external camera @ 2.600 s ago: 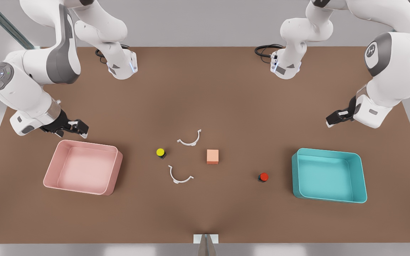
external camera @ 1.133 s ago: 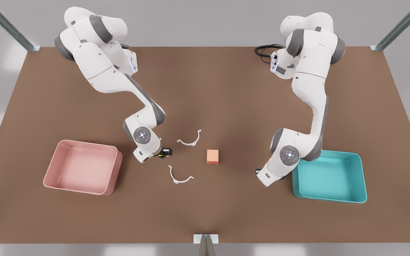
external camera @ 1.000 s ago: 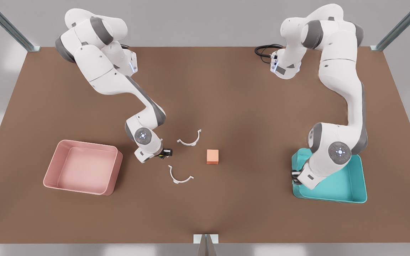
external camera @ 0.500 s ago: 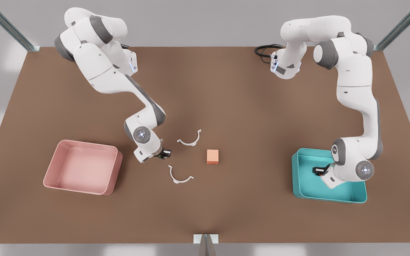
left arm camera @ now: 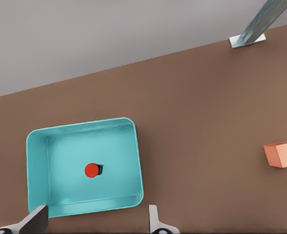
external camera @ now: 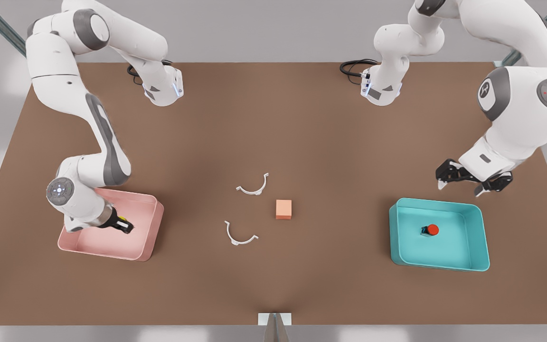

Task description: Place the red button in the blue storage box with the left arm, and place the yellow button in the pink storage box with the right arm

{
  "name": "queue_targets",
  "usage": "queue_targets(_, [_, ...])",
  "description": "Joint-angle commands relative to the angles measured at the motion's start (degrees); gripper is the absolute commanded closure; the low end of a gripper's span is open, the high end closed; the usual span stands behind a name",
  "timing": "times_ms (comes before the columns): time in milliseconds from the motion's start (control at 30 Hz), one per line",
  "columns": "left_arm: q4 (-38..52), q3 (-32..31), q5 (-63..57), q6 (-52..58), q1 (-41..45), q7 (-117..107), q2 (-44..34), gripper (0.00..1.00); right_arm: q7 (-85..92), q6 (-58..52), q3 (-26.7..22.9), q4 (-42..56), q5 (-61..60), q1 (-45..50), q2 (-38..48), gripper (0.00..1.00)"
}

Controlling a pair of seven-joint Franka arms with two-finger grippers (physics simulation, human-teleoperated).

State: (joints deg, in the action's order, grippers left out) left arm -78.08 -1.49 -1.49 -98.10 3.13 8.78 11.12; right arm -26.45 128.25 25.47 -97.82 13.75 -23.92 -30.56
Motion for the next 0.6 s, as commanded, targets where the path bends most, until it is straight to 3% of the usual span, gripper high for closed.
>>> queue_targets(0, [0.03, 0.0, -0.09, 4.58, 0.03, -9.31, -0.22, 0.0, 30.76, -1.08, 0.1, -0.62, 0.49, -3.24, -0.99, 0.54])
queue_targets(100, [0.03, 0.0, -0.09, 4.76, 0.21, -9.31, -0.22, 0.0, 30.23, -0.37, 0.81, -3.87, 0.4, -4.38, -1.6, 0.53])
queue_targets(133, [0.03, 0.0, -0.09, 5.03, 0.29, -9.22, -0.22, 0.0, 30.15, -0.37, 0.81, -3.78, 0.4, -4.47, -2.04, 0.23])
queue_targets(167, [0.03, 0.0, -0.09, 5.03, 0.38, -9.22, 0.22, 0.0, 30.14, -0.29, 0.81, -3.7, 0.4, -4.47, -2.04, 0.02])
queue_targets(300, [0.12, 0.0, -0.09, 5.46, 0.91, -9.22, 0.92, 0.0, 30.41, -3.79, 2.48, 2.8, 0.49, -4.12, 0.06, 0.0])
queue_targets(400, [0.12, 0.0, -0.09, 6.7, 1.08, -9.22, 0.92, 0.0, 30.23, -22.25, 7.49, 21.69, 0.84, -2.81, 1.73, 0.0])
queue_targets(467, [0.12, 0.0, -0.09, 6.7, 1.17, -9.31, 0.92, 0.0, 27.68, -30.61, 6.7, 29.17, 1.37, 4.31, 2.52, 0.0])
queue_targets(500, [0.12, 0.0, 0.0, 6.7, 1.17, -9.31, 0.92, 0.0, 27.68, -30.69, -2.24, 29.44, 0.32, 10.71, 6.39, 0.0])
queue_targets(533, [0.12, 0.0, 0.08, 6.78, 1.26, -9.31, 0.92, 0.0, 28.38, -32.89, -19.82, 28.74, -9.16, 22.93, 10.61, 0.0])
queue_targets(567, [0.12, 0.0, 0.08, 6.7, 1.52, -9.22, 0.92, 0.0, 28.65, -32.63, -22.48, 22.6, -11.55, 24.44, 15.61, 0.0])
